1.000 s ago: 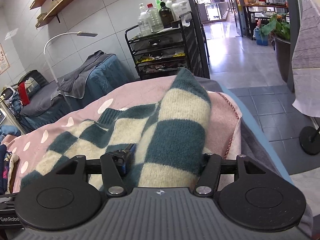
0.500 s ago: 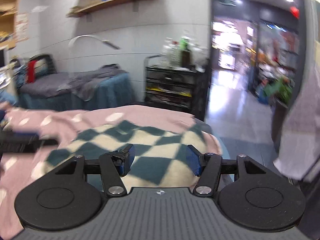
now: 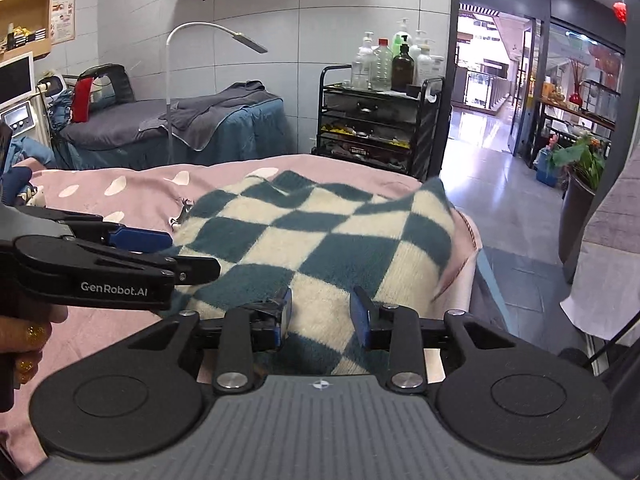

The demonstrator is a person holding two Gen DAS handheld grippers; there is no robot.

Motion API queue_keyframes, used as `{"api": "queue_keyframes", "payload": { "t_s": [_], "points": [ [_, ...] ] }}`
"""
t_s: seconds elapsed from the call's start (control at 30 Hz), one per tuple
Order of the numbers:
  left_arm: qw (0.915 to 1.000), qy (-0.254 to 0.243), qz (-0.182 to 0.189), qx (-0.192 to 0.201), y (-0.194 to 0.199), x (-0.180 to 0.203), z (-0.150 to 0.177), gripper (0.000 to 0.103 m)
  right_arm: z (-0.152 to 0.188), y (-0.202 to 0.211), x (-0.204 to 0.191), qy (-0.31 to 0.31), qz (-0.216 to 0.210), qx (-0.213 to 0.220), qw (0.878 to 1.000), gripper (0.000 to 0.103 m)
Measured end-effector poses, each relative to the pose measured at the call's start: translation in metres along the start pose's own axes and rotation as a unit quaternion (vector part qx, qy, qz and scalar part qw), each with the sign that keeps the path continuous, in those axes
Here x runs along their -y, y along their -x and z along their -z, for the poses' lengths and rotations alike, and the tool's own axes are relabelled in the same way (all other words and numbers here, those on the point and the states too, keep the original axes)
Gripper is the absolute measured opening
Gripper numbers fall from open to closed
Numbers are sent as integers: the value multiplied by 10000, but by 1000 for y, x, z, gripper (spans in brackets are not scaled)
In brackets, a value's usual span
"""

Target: Fold small clothes

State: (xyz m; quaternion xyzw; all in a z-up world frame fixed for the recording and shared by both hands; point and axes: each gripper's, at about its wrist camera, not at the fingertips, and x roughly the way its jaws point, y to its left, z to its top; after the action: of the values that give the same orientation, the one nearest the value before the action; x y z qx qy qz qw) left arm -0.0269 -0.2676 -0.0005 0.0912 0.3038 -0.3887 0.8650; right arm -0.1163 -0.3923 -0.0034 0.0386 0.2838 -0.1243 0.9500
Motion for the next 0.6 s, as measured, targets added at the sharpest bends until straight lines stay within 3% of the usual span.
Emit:
{"api": "queue_keyframes", "payload": {
  "t_s": [0.43, 0.53, 0.6],
  "points": [
    [9999, 0, -72, -91, -12, -7, 1, 82, 15, 3, -9, -25, 164, 92, 9998, 59],
    [9999, -9, -137, -105, -8, -8, -1, 89, 13, 4, -12, -17, 209, 74, 9998, 62],
    [9997, -95, -190, -78, -3, -6, -3, 93, 12, 5, -13, -8, 229, 63, 9997, 70]
  ]
}}
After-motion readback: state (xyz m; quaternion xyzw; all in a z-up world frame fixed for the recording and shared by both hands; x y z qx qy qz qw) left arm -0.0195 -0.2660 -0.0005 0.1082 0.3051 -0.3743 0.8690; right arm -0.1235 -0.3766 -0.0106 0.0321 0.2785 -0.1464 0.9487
